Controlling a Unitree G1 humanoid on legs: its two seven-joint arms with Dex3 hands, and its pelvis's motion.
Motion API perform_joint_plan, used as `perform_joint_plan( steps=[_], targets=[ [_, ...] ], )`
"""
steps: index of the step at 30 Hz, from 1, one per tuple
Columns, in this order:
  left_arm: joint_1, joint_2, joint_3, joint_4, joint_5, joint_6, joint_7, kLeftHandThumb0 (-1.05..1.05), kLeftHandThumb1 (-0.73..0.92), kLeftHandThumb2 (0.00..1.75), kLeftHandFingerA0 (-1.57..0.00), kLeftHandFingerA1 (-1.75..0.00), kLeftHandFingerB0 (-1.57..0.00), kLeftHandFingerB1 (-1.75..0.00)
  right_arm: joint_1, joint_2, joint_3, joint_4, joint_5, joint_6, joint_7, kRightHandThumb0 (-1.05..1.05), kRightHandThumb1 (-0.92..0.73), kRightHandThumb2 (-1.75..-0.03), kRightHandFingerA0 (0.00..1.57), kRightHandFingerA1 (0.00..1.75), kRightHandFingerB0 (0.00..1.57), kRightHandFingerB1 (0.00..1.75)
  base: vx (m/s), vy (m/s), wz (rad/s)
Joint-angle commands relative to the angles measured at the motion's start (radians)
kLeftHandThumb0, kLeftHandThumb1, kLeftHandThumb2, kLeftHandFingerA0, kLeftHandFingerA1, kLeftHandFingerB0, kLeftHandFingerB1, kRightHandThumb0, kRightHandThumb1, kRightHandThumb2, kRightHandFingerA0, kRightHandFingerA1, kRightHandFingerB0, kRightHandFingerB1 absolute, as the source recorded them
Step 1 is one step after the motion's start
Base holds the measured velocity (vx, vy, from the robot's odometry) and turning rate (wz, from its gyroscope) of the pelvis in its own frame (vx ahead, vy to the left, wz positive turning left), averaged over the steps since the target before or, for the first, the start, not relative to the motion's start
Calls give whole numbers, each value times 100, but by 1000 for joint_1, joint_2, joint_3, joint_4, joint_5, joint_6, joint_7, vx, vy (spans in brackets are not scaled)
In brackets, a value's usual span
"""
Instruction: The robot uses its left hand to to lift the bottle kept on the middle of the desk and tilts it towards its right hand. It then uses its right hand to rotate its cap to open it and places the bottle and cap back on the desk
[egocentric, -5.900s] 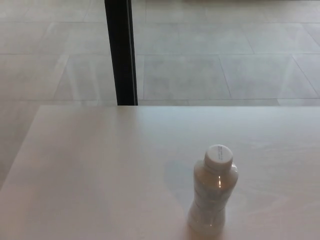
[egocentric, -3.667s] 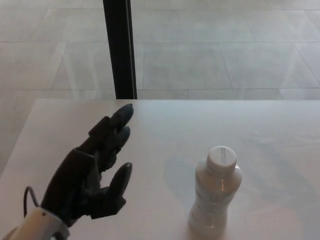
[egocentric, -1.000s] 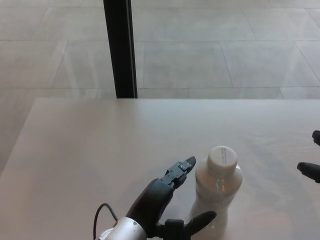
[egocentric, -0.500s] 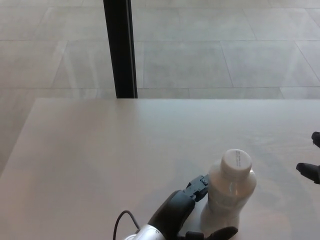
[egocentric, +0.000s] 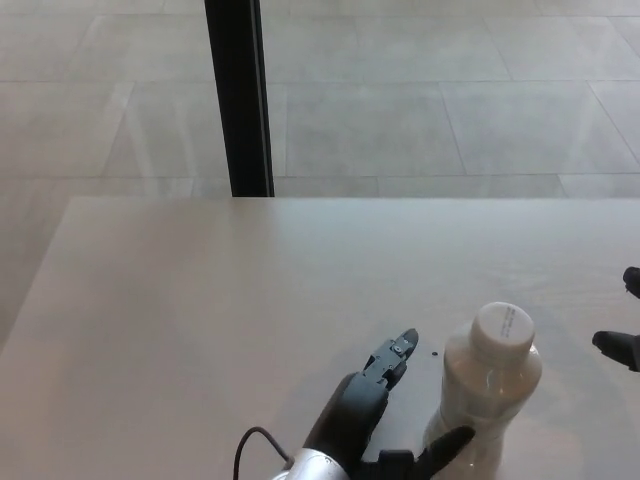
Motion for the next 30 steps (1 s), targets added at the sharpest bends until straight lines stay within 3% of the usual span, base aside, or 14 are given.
perform_joint_plan(
  steps=[1, 2, 3, 7, 8, 9, 10, 13, 18, 24, 28, 30],
  targets=[
    [-1, -185, 0, 70, 47, -6, 222, -85, 58, 79, 0, 0, 0, 0, 3, 1, -17, 15, -6, -38, -7, -72, -68, -61, 38, 78, 42, 34, 0, 0, 0],
    [0, -193, -2, 84, 43, -16, 235, -81, 59, 81, 0, 0, 0, 0, 1, 2, -16, 13, -4, -31, -11, -73, -67, -61, 39, 78, 43, 34, 0, 0, 0],
    [-12, -199, -20, 106, 63, -2, 259, -75, 64, 66, 0, 0, 0, 0, 0, 3, -21, 16, 1, -32, -9, -73, -67, -61, 38, 76, 42, 34, 0, 0, 0],
    [-24, -215, -35, 145, 71, -2, 313, -65, 63, 64, 0, 0, 0, 0, -4, 7, -25, 14, -2, -33, -20, -69, -68, -61, 36, 78, 42, 34, 0, 0, 0],
    [-25, -215, -39, 151, 68, 0, 317, -65, 63, 65, 0, 0, 0, 0, -4, 7, -26, 17, -5, -37, -23, -71, -54, -92, 39, 73, 35, 48, 0, 0, 0],
    [-25, -212, -41, 150, 64, 0, 321, -65, 63, 65, 0, 0, 0, 0, -5, 7, -24, 17, -6, -37, -23, -71, -54, -92, 39, 73, 35, 48, 0, 0, 0],
    [-28, -220, -34, 179, 24, -20, 288, -74, 61, 70, 0, 0, 0, 0, -6, -2, -32, 22, -7, -44, -18, -70, -68, -61, 37, 78, 41, 33, 0, 0, 0],
    [-38, -219, -40, 179, -16, -20, 243, -79, 55, 79, 0, 0, 0, 0, -17, -7, -40, 25, -7, -42, -24, -72, -67, -61, 39, 79, 44, 34, 0, 0, 0],
    [-75, -212, -75, 174, -11, 21, 226, -76, 56, 73, 0, 0, 0, 0, -29, -8, -53, 27, -3, -39, -30, -69, -67, -61, 38, 78, 46, 35, 0, 0, 0],
    [-79, -216, -85, 181, -48, -8, 205, -77, 48, 83, 0, 0, 0, 0, -24, 3, -56, 25, -9, -40, -42, -68, -67, -61, 38, 75, 45, 34, 0, 0, 0],
    [-90, -256, -73, 222, -73, -95, 241, -72, 56, 78, 0, 0, 0, 0, -22, 13, -49, 26, -13, -28, -56, -69, -67, -61, 39, 74, 45, 34, 0, 0, 0],
    [-97, -281, -61, 234, -114, -128, 217, -82, 54, 93, 0, 0, 0, 0, -22, 21, -49, 34, -13, -39, -59, -68, -66, -61, 40, 74, 45, 34, 0, 0, 0]
  ],
)
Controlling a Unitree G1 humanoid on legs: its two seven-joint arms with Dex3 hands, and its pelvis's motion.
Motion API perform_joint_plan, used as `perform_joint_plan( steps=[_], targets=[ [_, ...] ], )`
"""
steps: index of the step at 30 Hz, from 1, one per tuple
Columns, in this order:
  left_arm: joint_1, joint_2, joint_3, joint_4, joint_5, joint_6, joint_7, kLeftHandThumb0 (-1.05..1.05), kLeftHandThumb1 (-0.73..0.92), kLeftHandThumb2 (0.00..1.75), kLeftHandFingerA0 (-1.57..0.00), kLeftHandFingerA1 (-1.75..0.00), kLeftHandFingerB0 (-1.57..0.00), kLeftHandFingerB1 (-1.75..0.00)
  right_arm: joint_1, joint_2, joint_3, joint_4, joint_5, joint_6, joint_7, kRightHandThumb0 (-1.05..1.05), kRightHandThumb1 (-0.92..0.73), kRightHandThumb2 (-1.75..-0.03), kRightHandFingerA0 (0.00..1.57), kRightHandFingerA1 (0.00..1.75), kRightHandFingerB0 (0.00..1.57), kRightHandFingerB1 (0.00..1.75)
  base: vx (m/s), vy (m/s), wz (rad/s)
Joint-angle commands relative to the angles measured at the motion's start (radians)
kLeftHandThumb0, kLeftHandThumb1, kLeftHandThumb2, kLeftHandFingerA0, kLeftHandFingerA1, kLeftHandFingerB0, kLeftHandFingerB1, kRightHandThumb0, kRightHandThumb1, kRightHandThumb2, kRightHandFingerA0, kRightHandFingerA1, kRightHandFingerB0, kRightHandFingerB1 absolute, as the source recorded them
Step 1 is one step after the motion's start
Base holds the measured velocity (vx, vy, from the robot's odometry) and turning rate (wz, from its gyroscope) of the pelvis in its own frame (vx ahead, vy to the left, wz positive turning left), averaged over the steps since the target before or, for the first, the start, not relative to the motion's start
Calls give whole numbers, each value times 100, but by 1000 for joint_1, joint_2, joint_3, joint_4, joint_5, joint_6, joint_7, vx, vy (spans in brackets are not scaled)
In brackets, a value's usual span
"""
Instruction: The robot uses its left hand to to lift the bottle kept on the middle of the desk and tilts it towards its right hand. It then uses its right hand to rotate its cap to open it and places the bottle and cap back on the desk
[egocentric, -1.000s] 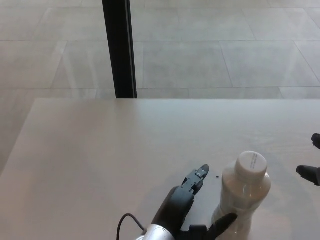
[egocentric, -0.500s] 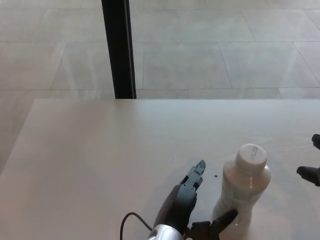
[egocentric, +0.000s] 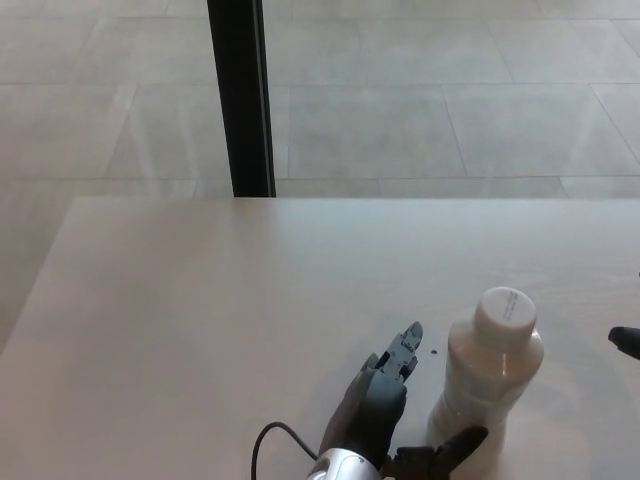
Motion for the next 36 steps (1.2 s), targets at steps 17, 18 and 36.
perform_joint_plan(
  steps=[17, 18, 36],
  targets=[
    [90, -394, -42, 79, -268, -261, 1, -82, 71, 95, 0, 0, 0, 0, 35, 51, -22, 57, -48, -96, -44, -67, -51, -87, 30, 55, 39, 48, 0, 0, 0],
    [87, -395, -49, 81, -269, -264, 0, -82, 71, 95, 0, 0, 0, 0, 32, 51, -25, 64, -45, -101, -42, -67, -51, -87, 30, 55, 39, 48, 0, 0, 0],
    [59, -373, -142, 122, -266, -322, 39, -74, 59, 95, 0, -48, 0, 0, -13, 133, -91, 104, 20, -104, -112, -85, -68, -108, 41, 75, 38, 48, 0, 0, 0]
  ],
)
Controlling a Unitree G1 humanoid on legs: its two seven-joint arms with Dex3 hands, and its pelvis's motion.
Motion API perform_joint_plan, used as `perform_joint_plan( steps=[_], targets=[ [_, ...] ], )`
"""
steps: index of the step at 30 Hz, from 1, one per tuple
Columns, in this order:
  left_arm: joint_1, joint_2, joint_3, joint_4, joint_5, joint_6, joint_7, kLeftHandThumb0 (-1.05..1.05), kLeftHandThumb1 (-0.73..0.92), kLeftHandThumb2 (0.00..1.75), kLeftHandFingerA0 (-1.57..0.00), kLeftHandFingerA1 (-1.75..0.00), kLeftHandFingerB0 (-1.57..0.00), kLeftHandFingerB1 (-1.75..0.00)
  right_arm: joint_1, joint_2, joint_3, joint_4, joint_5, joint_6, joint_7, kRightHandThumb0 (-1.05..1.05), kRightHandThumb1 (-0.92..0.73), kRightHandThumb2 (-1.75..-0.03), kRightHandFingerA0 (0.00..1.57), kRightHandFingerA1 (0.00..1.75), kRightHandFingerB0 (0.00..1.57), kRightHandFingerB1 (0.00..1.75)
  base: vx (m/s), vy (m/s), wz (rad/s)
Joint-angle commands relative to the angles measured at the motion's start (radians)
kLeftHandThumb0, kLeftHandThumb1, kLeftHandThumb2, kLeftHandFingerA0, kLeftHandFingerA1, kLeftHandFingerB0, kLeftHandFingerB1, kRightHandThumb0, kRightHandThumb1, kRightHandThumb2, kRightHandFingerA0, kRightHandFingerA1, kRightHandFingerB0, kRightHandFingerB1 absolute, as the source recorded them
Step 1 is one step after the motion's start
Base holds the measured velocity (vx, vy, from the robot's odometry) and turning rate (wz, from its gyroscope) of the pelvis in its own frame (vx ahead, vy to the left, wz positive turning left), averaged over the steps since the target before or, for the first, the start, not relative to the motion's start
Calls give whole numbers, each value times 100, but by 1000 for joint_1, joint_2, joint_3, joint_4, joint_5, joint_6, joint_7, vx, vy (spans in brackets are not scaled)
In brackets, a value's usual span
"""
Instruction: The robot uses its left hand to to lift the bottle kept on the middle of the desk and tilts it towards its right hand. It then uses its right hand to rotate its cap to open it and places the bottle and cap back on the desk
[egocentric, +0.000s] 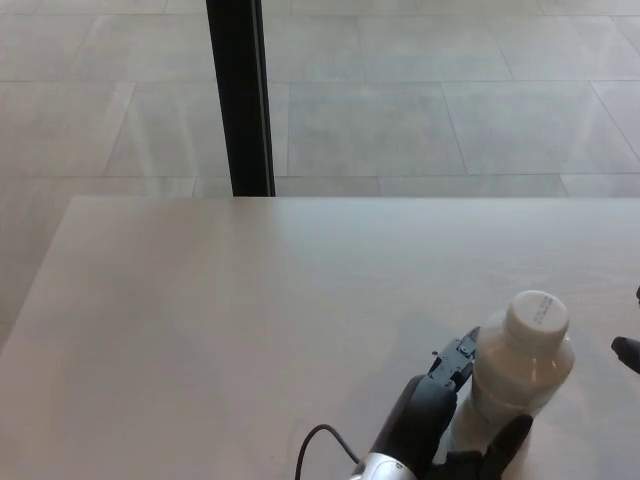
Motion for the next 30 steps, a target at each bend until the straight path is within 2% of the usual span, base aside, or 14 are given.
perform_joint_plan(
  steps=[1, 5, 6, 8, 9, 11, 12, 13, 16, 17, 19, 20, 22, 30],
  targets=[
    [104, -363, -24, 68, -85, -212, 81, -68, 56, 103, 0, -60, 0, 0, -23, 83, -101, 42, 57, -74, -111, -89, -90, -67, 35, 82, 43, 33, 0, 0, 0],
    [99, -383, -11, 134, -6, -244, 255, -46, 62, 101, -36, -97, 0, -17, -56, 132, -165, 21, 96, -30, -214, -85, -86, -67, 34, 89, 49, 35, 0, 0, 0],
    [89, -380, -8, 160, 21, -261, 302, -25, 80, 77, -42, -155, 0, -24, -64, 141, -179, 19, 95, -33, -230, -84, -87, -66, 33, 90, 49, 37, 0, 0, 0],
    [57, -373, -2, 197, 69, -240, 377, -22, 83, 81, -121, -175, -2, -39, -90, 146, -220, 32, 108, -41, -267, -81, -84, -66, 35, 106, 52, 38, 0, 0, 0],
    [47, -366, 8, 207, 65, -236, 374, -19, 84, 84, -112, -175, 0, -58, -102, 149, -239, 37, 115, -41, -285, -81, -68, -113, 48, 95, 43, 52, 0, 0, 0],
    [35, -372, 27, 226, 53, -228, 385, -12, 91, 82, -105, -175, 0, -73, -123, 149, -272, 33, 128, -25, -313, -81, -69, -113, 45, 96, 46, 54, 0, 0, 0],
    [30, -376, 28, 237, 53, -228, 396, -12, 91, 82, -105, -175, 0, -73, -130, 151, -282, 30, 131, -19, -319, -81, -69, -113, 45, 96, 46, 54, 0, 0, 0],
    [24, -376, 27, 241, 56, -223, 405, -6, 92, 83, -98, -175, -6, -81, -134, 155, -288, 30, 130, -22, -323, -81, -82, -67, 34, 120, 56, 41, 0, 0, 0],
    [-5, -373, 15, 260, 79, -194, 433, 5, 92, 111, -86, -175, -36, -94, -152, 158, -312, 33, 123, -23, -345, -80, -81, -67, 37, 125, 61, 45, 0, 0, 0],
    [-20, -368, 7, 257, 87, -154, 429, 8, 88, 136, -94, -114, -57, -85, -163, 158, -326, 33, 120, -21, -362, -80, -82, -67, 37, 124, 60, 45, 0, 0, 0],
    [-27, -364, 5, 253, 88, -131, 432, 8, 88, 136, -94, -114, -57, -85, -168, 162, -330, 35, 115, -22, -361, -80, -82, -67, 37, 124, 60, 45, 0, 0, 0],
    [-36, -360, -3, 259, 98, -124, 435, 31, 92, 121, -80, -175, -75, -150, -171, 159, -341, 42, 122, -30, -356, -79, -83, -66, 38, 125, 61, 48, 0, 0, 0],
    [-40, -359, -9, 262, 104, -116, 445, 35, 92, 128, -91, -175, -82, -175, -179, 158, -350, 42, 116, -26, -362, -78, -83, -66, 39, 125, 63, 50, 0, 0, 0],
    [-53, -349, -35, 275, 98, -131, 441, 34, 92, 141, -100, -175, -84, -175, -181, 166, -373, 38, 110, -22, -369, -83, -61, -97, 56, 112, 64, 60, 0, 0, 0]
  ],
)
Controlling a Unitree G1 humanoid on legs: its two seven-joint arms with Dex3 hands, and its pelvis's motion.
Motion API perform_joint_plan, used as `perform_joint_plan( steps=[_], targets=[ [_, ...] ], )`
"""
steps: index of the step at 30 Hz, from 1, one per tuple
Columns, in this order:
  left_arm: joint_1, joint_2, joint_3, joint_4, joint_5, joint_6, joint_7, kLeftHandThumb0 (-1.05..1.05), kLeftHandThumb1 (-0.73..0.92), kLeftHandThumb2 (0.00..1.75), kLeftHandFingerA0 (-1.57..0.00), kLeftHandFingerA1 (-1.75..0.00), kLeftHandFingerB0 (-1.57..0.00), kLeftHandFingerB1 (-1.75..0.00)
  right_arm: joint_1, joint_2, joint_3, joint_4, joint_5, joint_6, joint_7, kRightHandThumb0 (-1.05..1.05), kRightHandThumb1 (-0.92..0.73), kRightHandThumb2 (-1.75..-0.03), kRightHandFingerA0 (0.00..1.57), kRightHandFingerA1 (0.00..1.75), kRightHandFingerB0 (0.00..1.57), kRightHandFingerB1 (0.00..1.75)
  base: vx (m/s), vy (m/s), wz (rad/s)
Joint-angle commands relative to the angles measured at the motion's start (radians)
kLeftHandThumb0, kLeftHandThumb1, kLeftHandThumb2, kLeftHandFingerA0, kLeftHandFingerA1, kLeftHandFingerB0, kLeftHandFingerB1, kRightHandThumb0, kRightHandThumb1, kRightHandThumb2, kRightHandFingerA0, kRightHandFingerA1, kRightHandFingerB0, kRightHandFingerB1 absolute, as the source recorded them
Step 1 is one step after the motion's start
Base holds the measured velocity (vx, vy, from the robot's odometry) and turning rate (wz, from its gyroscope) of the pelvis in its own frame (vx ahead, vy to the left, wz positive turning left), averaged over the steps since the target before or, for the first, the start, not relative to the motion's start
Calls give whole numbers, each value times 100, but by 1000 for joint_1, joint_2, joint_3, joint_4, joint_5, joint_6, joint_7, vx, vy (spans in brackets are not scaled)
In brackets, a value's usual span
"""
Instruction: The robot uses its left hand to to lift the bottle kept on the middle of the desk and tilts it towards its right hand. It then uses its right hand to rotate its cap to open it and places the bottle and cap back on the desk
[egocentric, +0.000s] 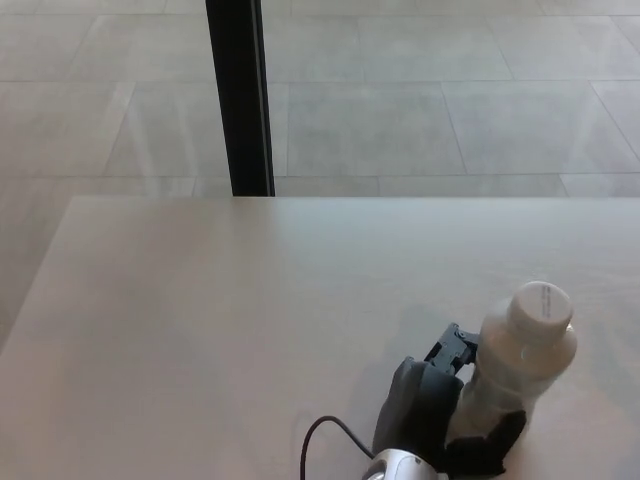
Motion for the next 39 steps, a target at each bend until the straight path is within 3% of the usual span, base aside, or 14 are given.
perform_joint_plan(
  steps=[1, 4, 8, 15, 20, 22, 24, 25, 27, 28, 29, 32, 33, 39],
  targets=[
    [46, -288, -3, 70, 71, -41, 183, 38, 90, 143, -108, -175, -92, -159, -38, 36, -92, 13, 70, -22, -160, -79, -80, -68, 41, 125, 69, 51, 0, 0, 0],
    [34, -260, -20, 61, 87, -45, 175, 40, 92, 138, -99, -175, -88, -175, -31, 43, -91, 12, 68, -22, -157, -78, -78, -66, 44, 124, 69, 50, 0, 0, 0],
    [0, -126, -76, -19, 165, -4, 112, 54, 86, 134, -109, -175, -104, -163, -4, 32, -68, 7, 51, -4, -116, -76, -75, -63, 44, 118, 59, 49, 0, 0, 0],
    [36, 126, 4, -286, 244, 144, 4, 59, 83, 106, -105, -170, -94, -151, 106, -54, 71, 16, -28, 6, 40, -65, -70, -61, 48, 89, 52, 43, 0, 0, 0],
    [83, 232, 53, -404, 261, 176, -70, 48, 80, 113, -109, -167, -93, -146, 130, -92, 156, 7, -62, 1, 47, -49, -62, -58, 66, 83, 56, 43, 0, 0, 0],
    [126, 311, 86, -517, 261, 235, -140, 52, 73, 126, -105, -126, -95, -116, 148, -121, 224, -7, -90, 5, 74, -49, -53, -61, 72, 85, 57, 43, 0, 0, 0],
    [152, 334, 100, -565, 256, 256, -163, 52, 73, 126, -105, -126, -95, -116, 159, -140, 254, -11, -112, -3, 78, -49, -53, -61, 72, 85, 57, 43, 0, 0, 0],
    [167, 362, 113, -596, 252, 263, -184, 47, 82, 101, -102, -161, -89, -140, 167, -148, 279, -16, -135, -13, 76, -47, -58, -57, 72, 80, 61, 41, 0, 0, 0],
    [201, 409, 127, -653, 256, 290, -218, 46, 83, 99, -101, -157, -88, -135, 189, -171, 318, -26, -179, -54, 81, -48, -57, -56, 75, 72, 61, 40, 0, 0, 0],
    [222, 431, 141, -665, 254, 277, -224, 54, 72, 124, -102, -123, -93, -112, 197, -188, 339, -33, -192, -67, 96, -46, -57, -57, 73, 74, 59, 40, 0, 0, 0],
    [236, 450, 151, -676, 259, 280, -229, 45, 82, 99, -99, -155, -86, -131, 203, -209, 355, -41, -193, -80, 124, -45, -58, -58, 69, 82, 56, 39, 0, 0, 0],
    [250, 490, 163, -702, 291, 329, -258, 40, 80, 96, -95, -150, -84, -127, 220, -256, 392, -73, -216, -93, 141, -53, -46, -80, 69, 81, 45, 50, 0, 0, 0],
    [273, 516, 197, -717, 270, 324, -277, 43, 83, 98, -92, -151, -81, -127, 220, -276, 417, -90, -231, -149, 168, -48, -54, -57, 71, 79, 51, 36, 0, 0, 0],
    [275, 564, 212, -718, 324, 343, -303, 38, 78, 87, -91, -146, -81, -125, 193, -357, 537, -176, -410, -206, 126, -53, -51, -56, 64, 82, 50, 37, 0, 0, 0]
  ],
)
